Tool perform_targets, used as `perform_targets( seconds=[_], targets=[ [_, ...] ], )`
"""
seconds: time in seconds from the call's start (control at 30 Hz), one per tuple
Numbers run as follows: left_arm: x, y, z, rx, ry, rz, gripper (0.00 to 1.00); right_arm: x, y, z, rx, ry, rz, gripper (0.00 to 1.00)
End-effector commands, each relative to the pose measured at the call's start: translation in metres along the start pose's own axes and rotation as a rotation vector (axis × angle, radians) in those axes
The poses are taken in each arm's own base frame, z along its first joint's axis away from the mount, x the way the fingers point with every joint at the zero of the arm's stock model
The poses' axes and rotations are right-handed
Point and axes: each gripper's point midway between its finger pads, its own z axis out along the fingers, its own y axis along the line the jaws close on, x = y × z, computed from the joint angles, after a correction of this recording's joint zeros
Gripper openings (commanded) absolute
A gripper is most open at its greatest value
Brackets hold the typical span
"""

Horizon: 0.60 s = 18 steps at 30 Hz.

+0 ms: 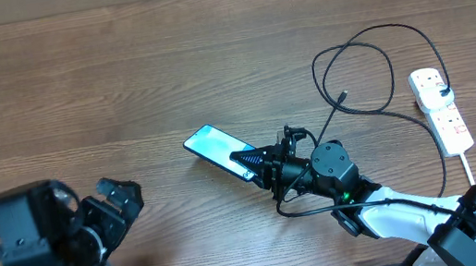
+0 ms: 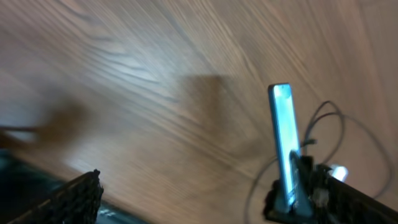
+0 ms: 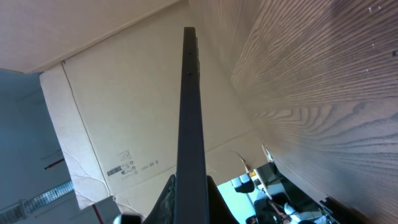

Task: Plug charger to phone and switch on socket
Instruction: 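Move the left gripper back and grasp the smartphone's top edge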

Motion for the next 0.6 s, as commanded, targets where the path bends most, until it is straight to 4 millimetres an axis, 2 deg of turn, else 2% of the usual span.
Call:
perform_targets(
  seconds=[0.0, 0.1, 0.17, 0.3, 0.4, 0.57],
  targets=[
    [0.013, -0.021, 0.037, 0.130, 0.145, -0.116, 1.00, 0.005, 0.016, 0.002, -0.045, 0.008, -0.022, 0.04],
    [0.016, -0.055, 0.060, 0.323, 0.247, -0.124, 1.00, 0.004, 0.016, 0.002, -0.045, 0.004, -0.020, 0.04],
    [0.018, -0.070, 0.075, 0.415, 0.319, -0.159, 1.00, 0.004, 0.016, 0.002, -0.045, 0.004, -0.020, 0.04],
    [0.023, -0.074, 0.100, 0.448, 0.424, -0.233, 0.99, 0.004, 0.016, 0.002, -0.045, 0.004, -0.021, 0.04],
    [0.032, -0.071, 0.119, 0.418, 0.490, -0.266, 0.94, 0.004, 0.016, 0.002, -0.045, 0.004, -0.020, 0.04],
    [0.043, -0.084, 0.136, 0.412, 0.545, -0.229, 0.86, 0.001, 0.017, 0.002, -0.052, -0.013, -0.020, 0.04]
  ],
)
